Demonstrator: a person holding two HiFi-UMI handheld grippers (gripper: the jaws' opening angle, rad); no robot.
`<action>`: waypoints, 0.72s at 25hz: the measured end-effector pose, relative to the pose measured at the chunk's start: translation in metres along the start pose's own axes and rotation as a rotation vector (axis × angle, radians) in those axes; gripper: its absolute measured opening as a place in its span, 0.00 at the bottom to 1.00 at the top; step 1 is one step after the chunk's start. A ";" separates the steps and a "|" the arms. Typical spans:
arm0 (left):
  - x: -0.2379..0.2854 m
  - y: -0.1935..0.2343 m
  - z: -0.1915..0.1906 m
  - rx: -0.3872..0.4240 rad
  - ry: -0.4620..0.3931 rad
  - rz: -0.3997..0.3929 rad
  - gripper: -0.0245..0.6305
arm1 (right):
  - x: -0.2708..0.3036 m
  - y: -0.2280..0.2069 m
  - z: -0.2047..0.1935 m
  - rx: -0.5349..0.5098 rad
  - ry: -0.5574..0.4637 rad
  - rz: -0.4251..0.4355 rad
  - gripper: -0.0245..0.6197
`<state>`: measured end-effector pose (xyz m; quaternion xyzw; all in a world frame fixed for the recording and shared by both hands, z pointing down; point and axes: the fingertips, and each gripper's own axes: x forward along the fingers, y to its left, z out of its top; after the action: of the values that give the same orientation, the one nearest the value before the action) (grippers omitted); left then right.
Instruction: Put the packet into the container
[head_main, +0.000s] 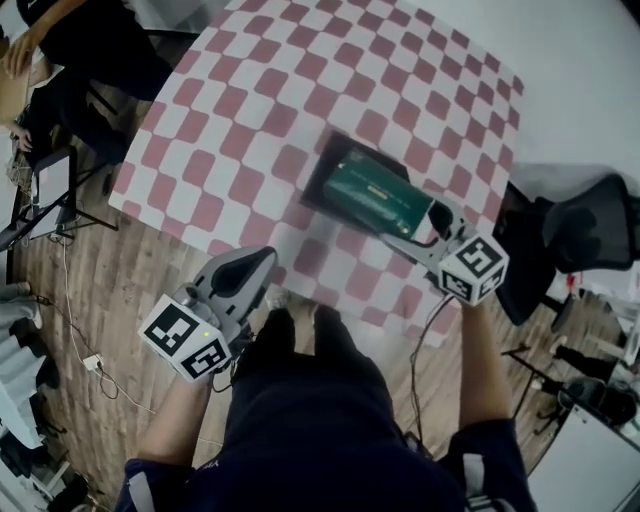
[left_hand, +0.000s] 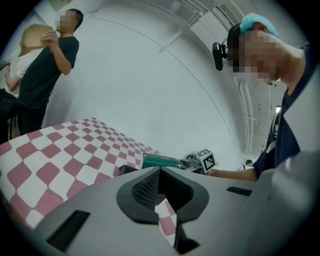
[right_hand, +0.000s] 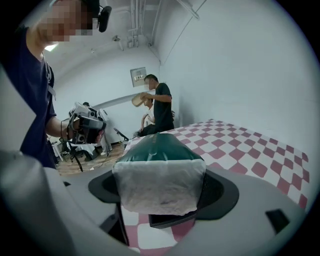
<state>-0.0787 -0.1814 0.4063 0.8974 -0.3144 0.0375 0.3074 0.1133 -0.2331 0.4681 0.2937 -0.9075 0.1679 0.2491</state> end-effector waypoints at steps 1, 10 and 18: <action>0.003 0.000 -0.001 -0.002 -0.001 0.008 0.08 | 0.005 -0.004 -0.003 -0.019 0.016 0.008 0.69; 0.010 0.006 -0.013 -0.039 0.006 0.084 0.08 | 0.048 -0.022 -0.032 -0.129 0.135 0.067 0.69; 0.014 0.008 -0.020 -0.057 0.001 0.106 0.08 | 0.073 -0.021 -0.043 -0.162 0.211 0.054 0.69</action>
<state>-0.0702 -0.1824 0.4300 0.8704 -0.3622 0.0450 0.3305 0.0901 -0.2623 0.5466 0.2287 -0.8945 0.1307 0.3612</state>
